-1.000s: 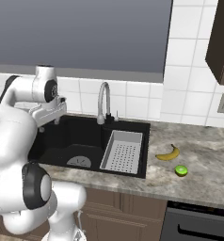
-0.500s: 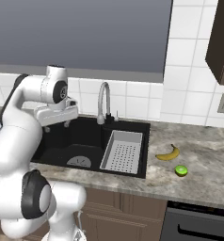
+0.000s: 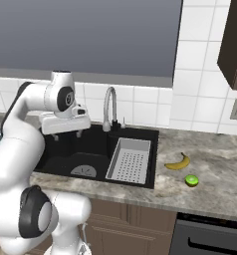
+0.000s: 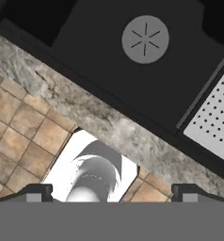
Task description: There is a mixed pile of frozen fruits and vegetables on the counter. Locate all the frozen vegetables and place the items in a bowl on the counter. Take all the frozen fruits and defrost them in a running sink.
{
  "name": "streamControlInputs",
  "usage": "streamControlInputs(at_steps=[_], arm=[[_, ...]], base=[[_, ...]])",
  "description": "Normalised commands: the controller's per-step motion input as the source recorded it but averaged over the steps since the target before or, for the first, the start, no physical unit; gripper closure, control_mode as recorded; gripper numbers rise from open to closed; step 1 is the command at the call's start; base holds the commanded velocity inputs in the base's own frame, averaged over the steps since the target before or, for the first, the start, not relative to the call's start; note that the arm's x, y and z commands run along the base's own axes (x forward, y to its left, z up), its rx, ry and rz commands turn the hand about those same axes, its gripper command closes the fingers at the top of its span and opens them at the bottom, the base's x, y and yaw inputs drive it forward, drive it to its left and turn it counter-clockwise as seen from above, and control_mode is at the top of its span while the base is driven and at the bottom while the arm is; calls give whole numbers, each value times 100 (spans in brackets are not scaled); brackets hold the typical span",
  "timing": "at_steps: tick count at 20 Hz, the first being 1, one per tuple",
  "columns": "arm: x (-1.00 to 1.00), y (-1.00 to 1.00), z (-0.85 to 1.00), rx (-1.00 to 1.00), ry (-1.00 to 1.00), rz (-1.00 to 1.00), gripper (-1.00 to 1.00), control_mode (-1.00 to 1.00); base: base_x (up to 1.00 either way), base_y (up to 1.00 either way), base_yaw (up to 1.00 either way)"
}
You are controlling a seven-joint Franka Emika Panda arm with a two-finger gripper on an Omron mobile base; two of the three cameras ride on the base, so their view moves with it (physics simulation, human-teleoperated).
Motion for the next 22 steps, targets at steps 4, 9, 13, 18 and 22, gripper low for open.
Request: streamControlInputs(at_steps=[4,9,13,18,22], arm=[[1,-27,0,-11,0,-30,-100,-100],[2,-29,0,-9,0,-29,-100,-100],[3,-38,0,-5,1,-30,-100,-100],[4,-40,0,-3,1,-28,-100,-100],[1,-40,0,-1,1,-26,-100,-100]], base=[[0,0,0],[0,0,0],[0,0,0],[0,0,0],[0,0,0]])
